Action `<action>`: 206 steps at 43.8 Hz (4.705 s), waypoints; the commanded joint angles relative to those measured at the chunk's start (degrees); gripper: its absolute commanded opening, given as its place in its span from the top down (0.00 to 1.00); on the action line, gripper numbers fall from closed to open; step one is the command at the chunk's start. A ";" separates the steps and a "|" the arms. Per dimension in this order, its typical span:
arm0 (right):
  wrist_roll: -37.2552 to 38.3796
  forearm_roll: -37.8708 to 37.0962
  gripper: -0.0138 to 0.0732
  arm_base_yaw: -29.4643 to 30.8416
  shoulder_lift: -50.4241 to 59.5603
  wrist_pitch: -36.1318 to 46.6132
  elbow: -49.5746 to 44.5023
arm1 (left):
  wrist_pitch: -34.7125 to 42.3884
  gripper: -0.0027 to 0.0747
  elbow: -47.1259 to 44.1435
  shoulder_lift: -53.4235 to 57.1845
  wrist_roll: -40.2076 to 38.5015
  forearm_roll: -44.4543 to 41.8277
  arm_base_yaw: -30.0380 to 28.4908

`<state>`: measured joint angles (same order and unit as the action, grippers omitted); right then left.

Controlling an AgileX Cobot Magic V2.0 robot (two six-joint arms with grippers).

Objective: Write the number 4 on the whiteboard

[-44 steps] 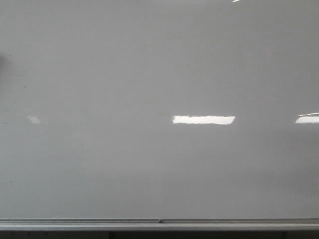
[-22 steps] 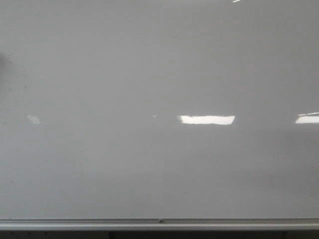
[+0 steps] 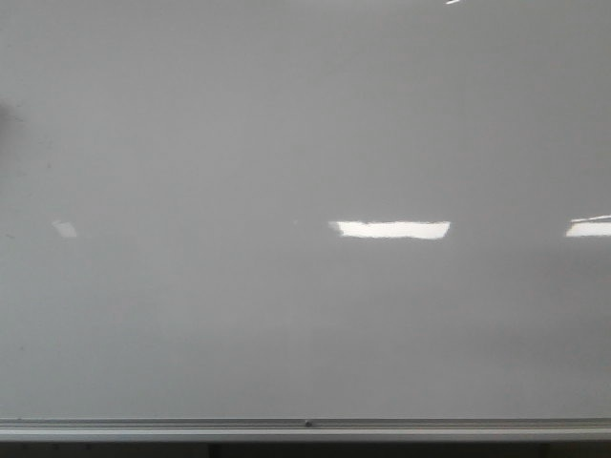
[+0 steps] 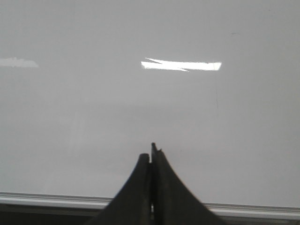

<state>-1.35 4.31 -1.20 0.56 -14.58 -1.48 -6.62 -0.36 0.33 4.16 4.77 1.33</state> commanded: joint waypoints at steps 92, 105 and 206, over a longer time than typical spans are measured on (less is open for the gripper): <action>-0.07 -0.61 0.13 0.26 -14.13 -5.45 27.04 | -5.12 0.14 34.42 -55.29 -0.30 -8.21 0.33; -0.07 -0.61 0.13 0.26 -14.13 -5.56 27.04 | 0.12 0.14 41.61 -72.32 -0.30 -8.69 -2.53; -0.07 -0.61 0.13 0.26 -14.13 -5.94 27.04 | -31.83 0.99 53.83 -75.51 23.38 -0.66 19.82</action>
<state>-1.35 4.18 -1.20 -12.50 -24.91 23.59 -31.66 49.69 -76.97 18.33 -2.74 16.90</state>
